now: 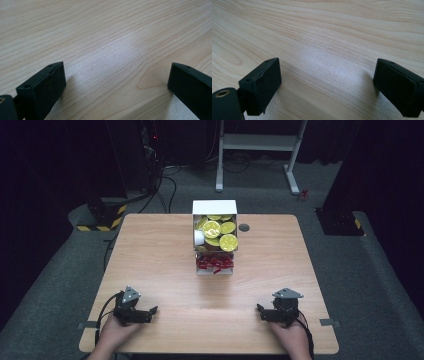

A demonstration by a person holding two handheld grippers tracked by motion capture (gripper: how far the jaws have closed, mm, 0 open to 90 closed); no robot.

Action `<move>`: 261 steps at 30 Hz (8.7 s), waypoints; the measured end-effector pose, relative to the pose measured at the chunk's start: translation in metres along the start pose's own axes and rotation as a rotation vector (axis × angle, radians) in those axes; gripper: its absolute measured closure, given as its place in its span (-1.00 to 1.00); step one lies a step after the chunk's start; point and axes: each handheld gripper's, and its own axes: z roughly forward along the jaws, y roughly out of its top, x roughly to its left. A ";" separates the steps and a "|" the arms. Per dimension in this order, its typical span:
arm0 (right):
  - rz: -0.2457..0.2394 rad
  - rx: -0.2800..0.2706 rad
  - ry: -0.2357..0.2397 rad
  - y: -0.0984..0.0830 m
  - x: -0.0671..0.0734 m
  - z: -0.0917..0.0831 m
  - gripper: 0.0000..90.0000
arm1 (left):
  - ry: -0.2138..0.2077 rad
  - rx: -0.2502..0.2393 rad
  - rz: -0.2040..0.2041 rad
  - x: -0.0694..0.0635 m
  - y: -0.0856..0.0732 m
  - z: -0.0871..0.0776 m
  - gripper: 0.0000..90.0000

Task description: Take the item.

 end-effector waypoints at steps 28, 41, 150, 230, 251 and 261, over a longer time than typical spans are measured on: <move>0.027 -0.023 0.026 0.004 -0.004 -0.005 -0.64 | -0.003 -0.003 -0.001 0.001 0.000 0.001 -0.95; 0.005 -0.101 -0.001 0.010 -0.006 -0.021 -0.57 | -0.001 -0.003 0.002 0.001 0.000 0.000 -0.95; -0.124 -0.374 0.135 0.139 0.061 -0.076 -0.40 | -0.016 0.005 0.018 -0.002 -0.002 -0.002 -0.98; -0.177 -0.321 0.062 0.263 0.115 -0.025 -0.38 | -0.036 0.001 0.034 -0.003 -0.003 -0.003 -0.97; -0.165 -0.280 0.070 0.264 0.110 -0.017 -0.16 | -0.041 0.002 0.032 -0.003 -0.003 -0.003 -0.97; -0.164 -0.323 0.084 0.261 0.110 -0.028 -0.15 | -0.042 0.004 0.032 -0.003 -0.003 -0.003 -0.97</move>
